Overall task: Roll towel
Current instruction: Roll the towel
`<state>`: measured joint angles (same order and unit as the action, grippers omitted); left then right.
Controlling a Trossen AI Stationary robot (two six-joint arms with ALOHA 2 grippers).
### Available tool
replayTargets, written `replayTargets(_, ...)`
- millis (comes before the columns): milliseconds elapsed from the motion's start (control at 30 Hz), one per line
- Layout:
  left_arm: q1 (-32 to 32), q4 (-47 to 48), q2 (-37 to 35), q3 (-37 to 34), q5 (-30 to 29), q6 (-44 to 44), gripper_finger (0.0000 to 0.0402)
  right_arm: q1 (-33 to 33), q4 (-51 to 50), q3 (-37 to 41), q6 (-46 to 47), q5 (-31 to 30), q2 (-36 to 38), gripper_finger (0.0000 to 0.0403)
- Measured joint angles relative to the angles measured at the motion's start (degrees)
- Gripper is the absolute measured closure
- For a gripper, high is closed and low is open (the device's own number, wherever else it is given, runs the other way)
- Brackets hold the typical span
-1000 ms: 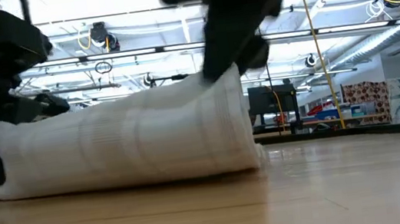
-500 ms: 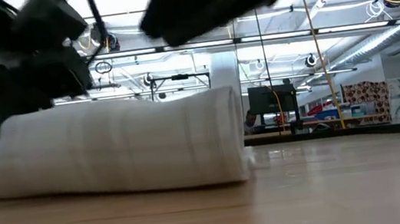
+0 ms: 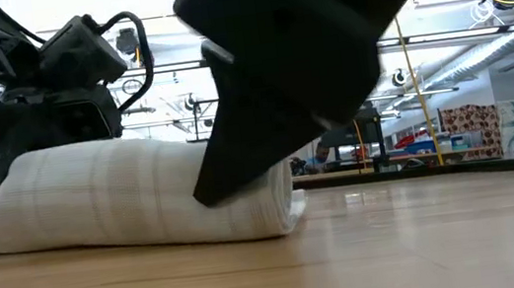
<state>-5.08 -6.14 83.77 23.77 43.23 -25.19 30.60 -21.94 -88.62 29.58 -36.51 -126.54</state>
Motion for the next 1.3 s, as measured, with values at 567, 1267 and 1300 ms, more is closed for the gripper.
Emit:
replayTargets(567,-2.27,-2.94,-0.23,-0.11,-0.9,1.55,0.0217,-8.73,-1.01,-0.28,4.44,26.07,0.52,0.0347)
replayTargets(1267,-10.23,23.8,-41.78,0.02,-30.99,4.73,0.0166,-18.84,-1.95,-0.07,6.7,55.34,0.13,0.0343)
replayTargets(1300,-12.3,23.44,-42.64,0.02,-33.47,5.21,0.0166,-19.28,-1.96,-0.07,6.52,55.84,0.13,0.0343)
